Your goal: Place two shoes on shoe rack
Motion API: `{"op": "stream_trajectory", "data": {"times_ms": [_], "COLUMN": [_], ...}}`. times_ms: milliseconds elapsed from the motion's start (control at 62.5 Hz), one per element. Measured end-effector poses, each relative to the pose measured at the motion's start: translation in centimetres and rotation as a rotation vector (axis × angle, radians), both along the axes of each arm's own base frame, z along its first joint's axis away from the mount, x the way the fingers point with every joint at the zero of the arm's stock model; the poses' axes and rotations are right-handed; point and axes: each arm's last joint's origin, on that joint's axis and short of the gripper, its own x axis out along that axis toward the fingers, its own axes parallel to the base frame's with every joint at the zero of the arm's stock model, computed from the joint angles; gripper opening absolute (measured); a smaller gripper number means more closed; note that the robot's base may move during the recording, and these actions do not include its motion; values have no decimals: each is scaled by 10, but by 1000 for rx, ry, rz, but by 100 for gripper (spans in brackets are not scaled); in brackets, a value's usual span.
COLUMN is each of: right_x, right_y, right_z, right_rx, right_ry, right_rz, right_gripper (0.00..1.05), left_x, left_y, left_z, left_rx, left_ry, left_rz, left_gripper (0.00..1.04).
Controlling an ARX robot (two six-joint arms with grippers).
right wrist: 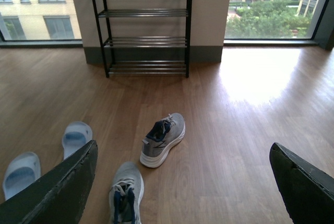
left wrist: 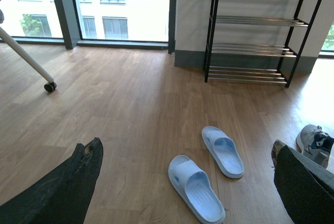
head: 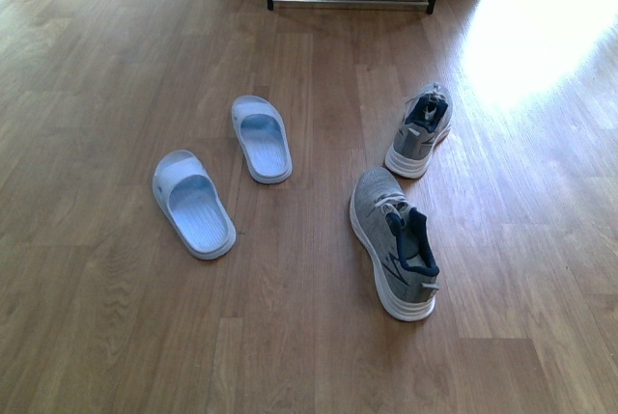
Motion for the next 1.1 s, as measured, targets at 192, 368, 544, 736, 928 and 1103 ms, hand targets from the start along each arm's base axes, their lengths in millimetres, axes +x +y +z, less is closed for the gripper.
{"op": "stream_trajectory", "data": {"times_ms": [192, 368, 544, 736, 928, 1103], "right_x": [0, 0, 0, 0, 0, 0], "right_y": [0, 0, 0, 0, 0, 0], "right_z": [0, 0, 0, 0, 0, 0], "right_rx": [0, 0, 0, 0, 0, 0], "right_ry": [0, 0, 0, 0, 0, 0], "right_rz": [0, 1, 1, 1, 1, -3], "right_gripper": [96, 96, 96, 96, 96, 96], "left_x": [0, 0, 0, 0, 0, 1], "left_y": [0, 0, 0, 0, 0, 0], "left_z": [0, 0, 0, 0, 0, -1], "left_rx": [0, 0, 0, 0, 0, -17], "left_ry": [0, 0, 0, 0, 0, 30], "left_rz": [0, 2, 1, 1, 0, 32], "left_gripper": [95, 95, 95, 95, 95, 95]}}
